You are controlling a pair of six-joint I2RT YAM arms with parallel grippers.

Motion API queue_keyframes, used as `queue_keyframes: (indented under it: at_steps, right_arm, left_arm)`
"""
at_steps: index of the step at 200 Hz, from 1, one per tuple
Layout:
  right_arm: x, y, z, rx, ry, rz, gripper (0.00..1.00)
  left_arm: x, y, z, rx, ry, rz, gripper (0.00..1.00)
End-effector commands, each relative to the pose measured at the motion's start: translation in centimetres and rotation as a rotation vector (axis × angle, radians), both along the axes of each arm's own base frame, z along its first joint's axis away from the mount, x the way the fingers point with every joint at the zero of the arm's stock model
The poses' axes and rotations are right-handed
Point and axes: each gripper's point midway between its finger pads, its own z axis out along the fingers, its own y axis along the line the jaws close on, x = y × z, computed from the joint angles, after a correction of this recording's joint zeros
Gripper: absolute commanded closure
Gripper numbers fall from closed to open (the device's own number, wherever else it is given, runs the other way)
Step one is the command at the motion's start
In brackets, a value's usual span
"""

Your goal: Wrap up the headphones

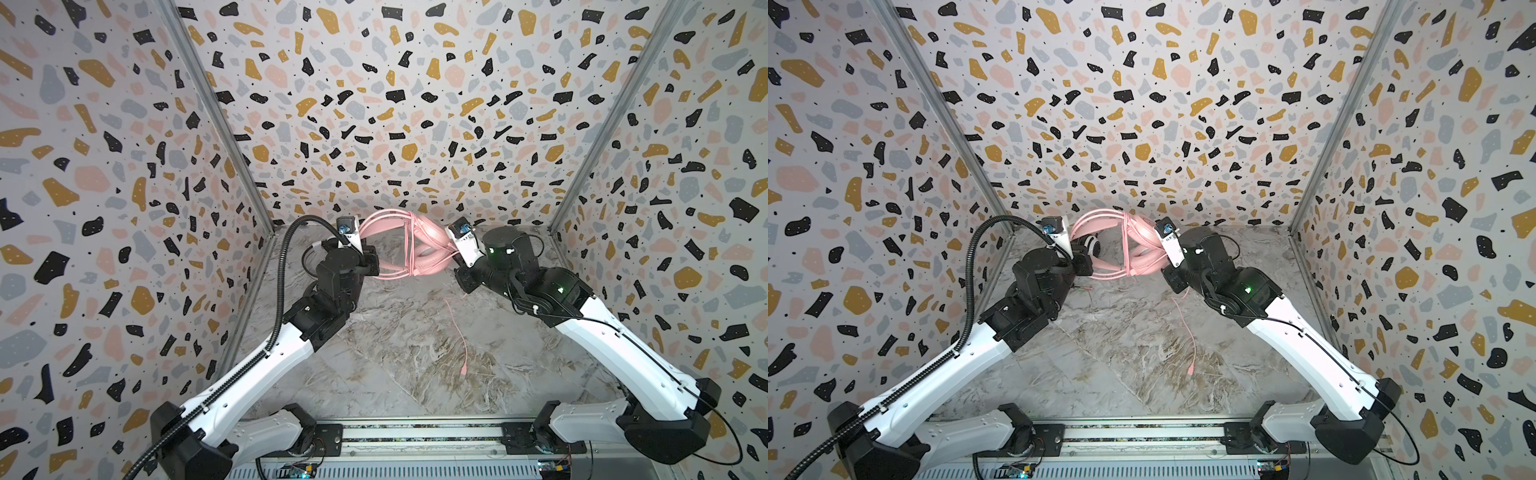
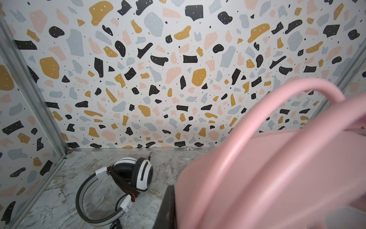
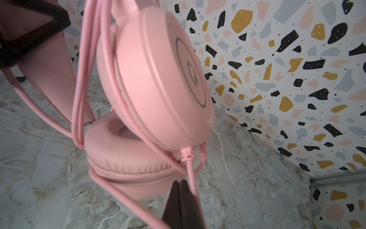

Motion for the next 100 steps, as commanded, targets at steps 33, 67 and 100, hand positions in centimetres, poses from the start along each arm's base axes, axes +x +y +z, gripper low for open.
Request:
queue_keyframes:
  at_steps: [33, 67, 100]
  right_arm:
    - [-2.3, -3.0, 10.7, 0.358, -0.238, -0.019, 0.95]
    - [-3.9, -1.0, 7.7, 0.352, -0.154, 0.106, 0.94]
    - [-5.7, -0.6, 7.7, 0.364, -0.145, 0.156, 0.94]
  left_arm:
    - [0.5, 3.9, -1.6, 0.136, 0.090, 0.124, 1.00]
    - [2.0, 4.7, -1.1, 0.079, 0.094, 0.160, 1.00]
    - [3.5, 5.3, -0.6, 0.044, 0.099, 0.203, 1.00]
